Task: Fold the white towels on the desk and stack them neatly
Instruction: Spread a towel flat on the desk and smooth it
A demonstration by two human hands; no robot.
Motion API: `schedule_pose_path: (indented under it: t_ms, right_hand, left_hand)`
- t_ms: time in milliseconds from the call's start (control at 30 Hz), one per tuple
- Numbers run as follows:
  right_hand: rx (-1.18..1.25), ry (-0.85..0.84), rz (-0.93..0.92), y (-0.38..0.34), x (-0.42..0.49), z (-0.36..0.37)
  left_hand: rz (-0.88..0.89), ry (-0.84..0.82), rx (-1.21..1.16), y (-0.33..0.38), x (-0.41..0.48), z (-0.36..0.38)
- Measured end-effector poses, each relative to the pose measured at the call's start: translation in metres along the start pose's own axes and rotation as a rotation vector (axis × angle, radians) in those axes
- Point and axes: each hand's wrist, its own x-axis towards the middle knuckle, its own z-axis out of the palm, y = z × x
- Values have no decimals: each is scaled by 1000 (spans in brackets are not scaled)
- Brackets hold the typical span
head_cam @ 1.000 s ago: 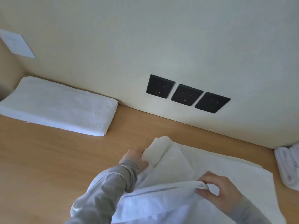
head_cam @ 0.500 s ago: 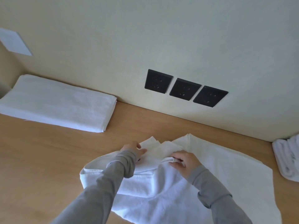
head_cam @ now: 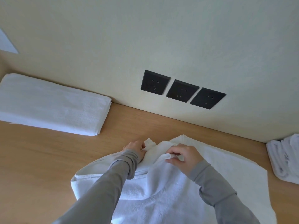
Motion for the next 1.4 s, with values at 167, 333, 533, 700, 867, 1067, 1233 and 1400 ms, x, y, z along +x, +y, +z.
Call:
schedule_pose_path:
  t_ms: [167,333,533,700,867,1067,1233,1400]
  right_hand:
    - [113,90,-118,-13,-2,-12]
    - [212,143,-274,-46,2,-31]
    - [253,61,-410,-86,0,-40]
    - [329,151,-298,-92,11,-31]
    - [421,208,-211,-89,13,-20]
    - [407,251,-241,-92,10,-18]
    - [366,234,-209,-75,-5,-12]
    - [373,399,-205,-61,-25,-6]
  left_hand:
    - [49,199,-591,-6,-21,-39]
    - [137,214,-949,1,-65,-71]
    - [542,86,-981,12,-106,-85]
    - [545,77,-1136,8,-124,-81]
    - [548,146,-1172,3,-132,-76]
    - [590,82,-1222,4,-139,-77]
    - [626,-134,-1189,-3,-138,-77]
    - [348,-337,-958,-6,-88,-91]
